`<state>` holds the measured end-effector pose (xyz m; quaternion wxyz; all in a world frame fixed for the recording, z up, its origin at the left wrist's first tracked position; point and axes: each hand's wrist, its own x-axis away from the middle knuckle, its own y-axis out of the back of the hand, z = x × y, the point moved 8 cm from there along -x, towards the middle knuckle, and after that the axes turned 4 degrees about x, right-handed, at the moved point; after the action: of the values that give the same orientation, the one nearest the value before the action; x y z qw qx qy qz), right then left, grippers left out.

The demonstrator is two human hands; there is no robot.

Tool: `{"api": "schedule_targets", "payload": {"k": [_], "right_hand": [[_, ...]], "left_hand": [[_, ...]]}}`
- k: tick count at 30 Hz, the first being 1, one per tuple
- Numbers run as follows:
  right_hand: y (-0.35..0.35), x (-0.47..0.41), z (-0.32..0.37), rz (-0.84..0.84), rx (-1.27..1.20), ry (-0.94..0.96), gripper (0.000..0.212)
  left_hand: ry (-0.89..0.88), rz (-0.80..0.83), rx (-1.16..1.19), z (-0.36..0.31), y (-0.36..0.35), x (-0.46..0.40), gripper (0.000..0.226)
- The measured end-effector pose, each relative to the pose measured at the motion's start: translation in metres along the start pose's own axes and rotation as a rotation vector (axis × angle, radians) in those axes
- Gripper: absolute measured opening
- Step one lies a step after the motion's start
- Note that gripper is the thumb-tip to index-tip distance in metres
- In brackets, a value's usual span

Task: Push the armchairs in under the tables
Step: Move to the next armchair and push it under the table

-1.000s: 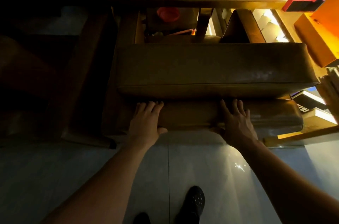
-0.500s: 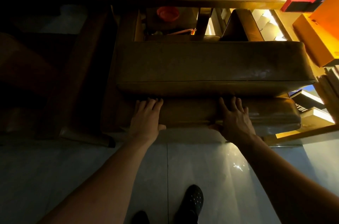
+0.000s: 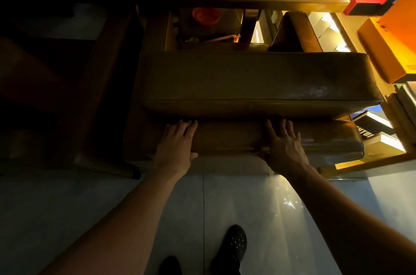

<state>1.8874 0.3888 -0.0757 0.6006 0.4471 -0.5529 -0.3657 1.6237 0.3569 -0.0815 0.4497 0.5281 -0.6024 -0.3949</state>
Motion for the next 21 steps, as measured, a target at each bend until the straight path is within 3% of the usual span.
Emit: {"api": "schedule_targets", "payload": {"k": [11, 21], "right_hand": [[0.0, 0.015, 0.018, 0.037, -0.086, -0.064, 0.105], [0.015, 0.043, 0.079, 0.102, -0.129, 0.068, 0.077]], "left_hand": [[-0.023, 0.103, 0.118, 0.004, 0.005, 0.014, 0.083], [-0.011, 0.191, 0.193, 0.032, 0.033, 0.05, 0.065]]}}
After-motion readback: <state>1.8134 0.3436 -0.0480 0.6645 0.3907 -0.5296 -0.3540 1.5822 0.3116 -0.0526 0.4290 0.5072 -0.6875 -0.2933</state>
